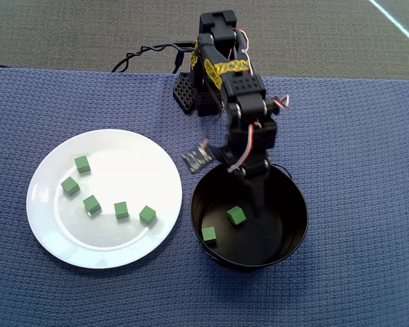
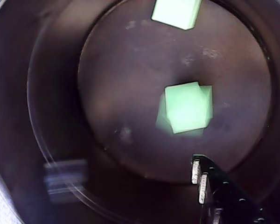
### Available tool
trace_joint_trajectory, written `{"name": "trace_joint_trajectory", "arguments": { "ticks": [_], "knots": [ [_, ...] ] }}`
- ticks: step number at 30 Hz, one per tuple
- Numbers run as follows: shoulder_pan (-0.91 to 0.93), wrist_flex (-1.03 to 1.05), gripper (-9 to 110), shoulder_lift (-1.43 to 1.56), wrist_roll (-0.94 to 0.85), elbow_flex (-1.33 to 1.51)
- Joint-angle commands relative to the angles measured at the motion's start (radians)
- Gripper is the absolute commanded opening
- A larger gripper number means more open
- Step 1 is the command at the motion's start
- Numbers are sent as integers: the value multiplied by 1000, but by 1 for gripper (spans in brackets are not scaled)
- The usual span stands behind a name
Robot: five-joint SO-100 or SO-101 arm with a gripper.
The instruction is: Pick up the green cubes from the white plate and place them in the black recipient
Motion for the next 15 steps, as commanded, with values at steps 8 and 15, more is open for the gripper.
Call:
{"name": "trace_joint_trajectory", "arguments": {
  "ticks": [8, 15],
  "knots": [
    [474, 69, 8, 195, 49, -152],
    [675, -135, 1, 74, 158, 2]
  ]
}}
